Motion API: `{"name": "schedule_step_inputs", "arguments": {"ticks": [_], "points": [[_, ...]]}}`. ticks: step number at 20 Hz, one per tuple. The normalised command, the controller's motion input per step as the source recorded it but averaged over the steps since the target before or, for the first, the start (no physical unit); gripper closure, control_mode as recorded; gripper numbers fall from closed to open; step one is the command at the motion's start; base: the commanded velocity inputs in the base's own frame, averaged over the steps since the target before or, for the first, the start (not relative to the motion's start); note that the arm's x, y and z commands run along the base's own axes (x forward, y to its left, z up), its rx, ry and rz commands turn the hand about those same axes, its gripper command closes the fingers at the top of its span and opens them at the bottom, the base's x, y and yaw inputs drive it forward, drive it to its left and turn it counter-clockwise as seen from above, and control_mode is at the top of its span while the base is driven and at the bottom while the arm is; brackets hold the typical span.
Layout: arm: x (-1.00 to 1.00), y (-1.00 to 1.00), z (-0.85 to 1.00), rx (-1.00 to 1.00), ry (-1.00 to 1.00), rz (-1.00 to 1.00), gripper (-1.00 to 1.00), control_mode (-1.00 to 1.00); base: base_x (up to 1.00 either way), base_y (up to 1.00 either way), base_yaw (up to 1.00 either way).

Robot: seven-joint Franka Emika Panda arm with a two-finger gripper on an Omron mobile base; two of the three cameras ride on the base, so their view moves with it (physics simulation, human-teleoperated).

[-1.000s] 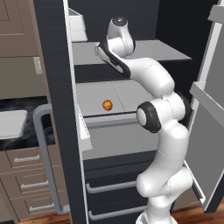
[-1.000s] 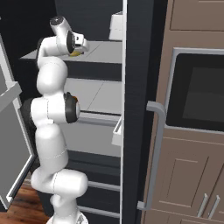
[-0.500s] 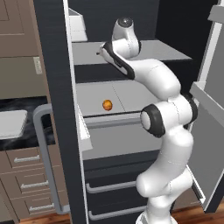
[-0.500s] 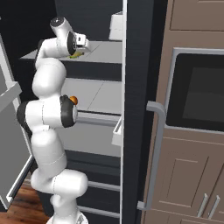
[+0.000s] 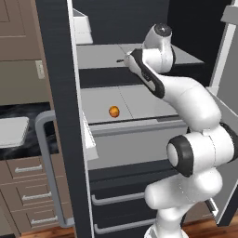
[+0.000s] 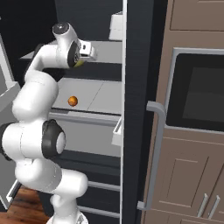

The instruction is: Pick the banana and peach from the fridge and place them inside the tupperware on the counter.

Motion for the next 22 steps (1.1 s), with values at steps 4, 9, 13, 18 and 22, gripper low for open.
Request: {"name": "schedule_step_inputs", "arguments": {"ticks": [4, 9, 13, 18, 22], "points": [[-1.0, -0.13, 0.0, 0.04, -0.12, 0.03, 1.0, -1.0, 0.0, 0.0, 0.0], [-1.0, 0.0, 0.01, 0.0, -0.02, 0.04, 1.0, -1.0, 0.0, 0.0, 0.0], [-0.96, 0.0, 0.02, 0.0, -0.03, 0.07, 1.0, -1.0, 0.0, 0.0, 0.0], [-0.16, 0.01, 0.0, 0.0, 0.0, 0.02, 1.0, 1.0, -0.75, 0.03, 0.06], [0.0, 0.0, 0.0, 0.0, 0.0, 0.0, 1.0, 1.0, -0.99, 0.13, 0.06]]}}
